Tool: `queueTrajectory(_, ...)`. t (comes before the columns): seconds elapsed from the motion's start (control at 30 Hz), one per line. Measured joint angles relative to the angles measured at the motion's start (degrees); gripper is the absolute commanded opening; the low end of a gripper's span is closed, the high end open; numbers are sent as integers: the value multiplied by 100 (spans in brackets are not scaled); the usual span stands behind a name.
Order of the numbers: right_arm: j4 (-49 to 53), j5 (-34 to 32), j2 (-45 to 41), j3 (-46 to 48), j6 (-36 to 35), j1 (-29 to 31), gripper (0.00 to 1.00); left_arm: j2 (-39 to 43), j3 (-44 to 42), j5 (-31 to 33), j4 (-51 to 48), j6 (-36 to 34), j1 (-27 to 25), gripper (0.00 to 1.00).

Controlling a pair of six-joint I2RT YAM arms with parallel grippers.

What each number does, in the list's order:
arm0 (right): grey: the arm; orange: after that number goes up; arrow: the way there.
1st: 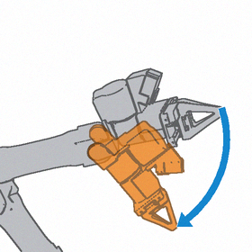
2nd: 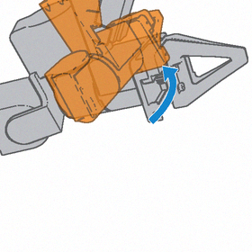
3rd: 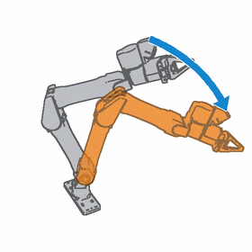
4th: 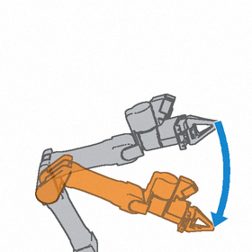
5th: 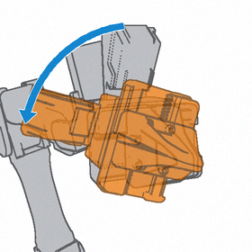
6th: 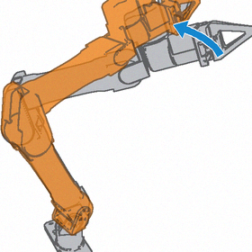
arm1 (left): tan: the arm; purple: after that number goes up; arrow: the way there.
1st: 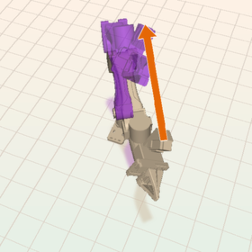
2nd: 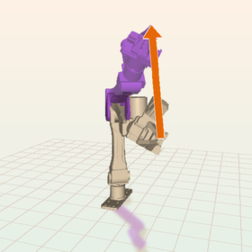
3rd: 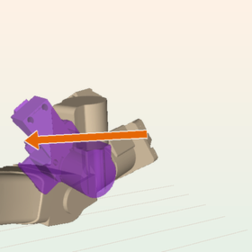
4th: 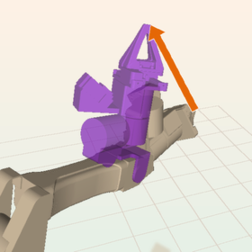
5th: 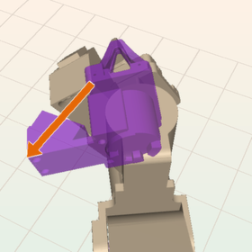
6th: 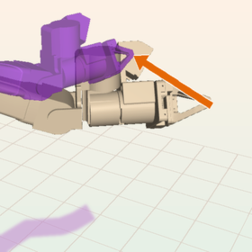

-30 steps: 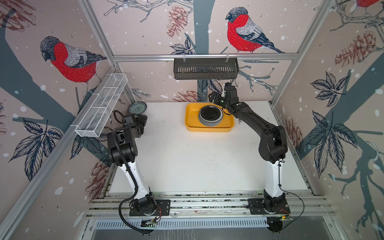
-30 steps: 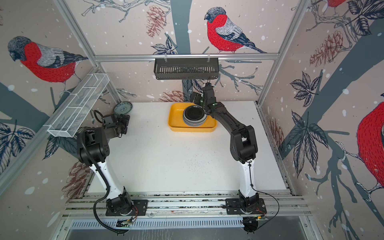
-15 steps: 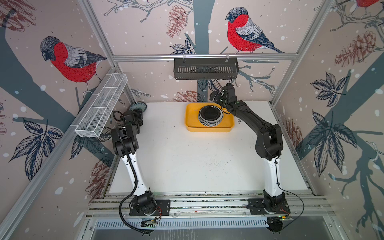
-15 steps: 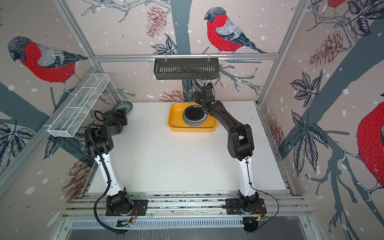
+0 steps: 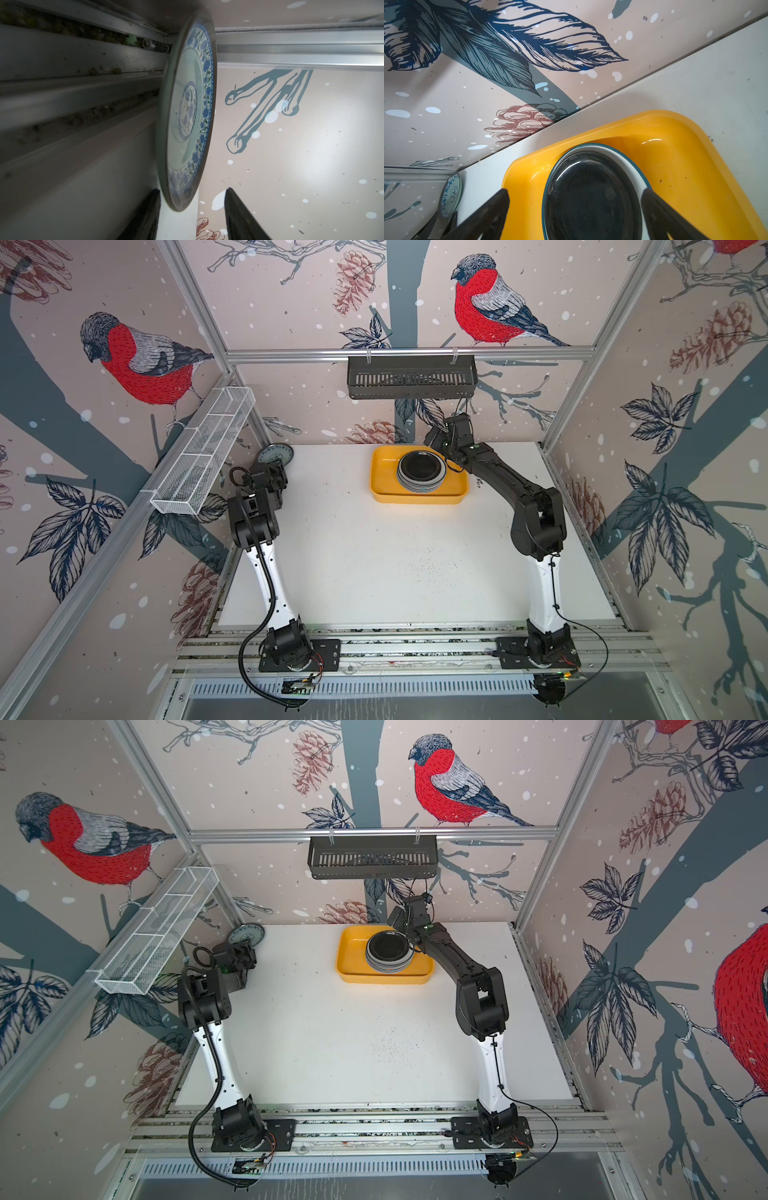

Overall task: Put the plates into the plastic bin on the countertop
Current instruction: 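Open the right gripper above the stack while the left gripper grips the blue-and-white plate, then lift the blue-and-white plate upright with the left gripper toward the right gripper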

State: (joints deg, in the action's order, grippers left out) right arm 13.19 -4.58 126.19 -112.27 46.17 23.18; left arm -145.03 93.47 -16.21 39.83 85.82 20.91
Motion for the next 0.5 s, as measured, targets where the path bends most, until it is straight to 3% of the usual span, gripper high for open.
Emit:
queueTrajectory(0.3,11,-72,0,22,15,-26,100,-179,319,153,-127,116,-4,41)
queueTrajectory(0.5,90,-190,-46,61,20,-26,100,-223,387,273,-186,118,-13,25)
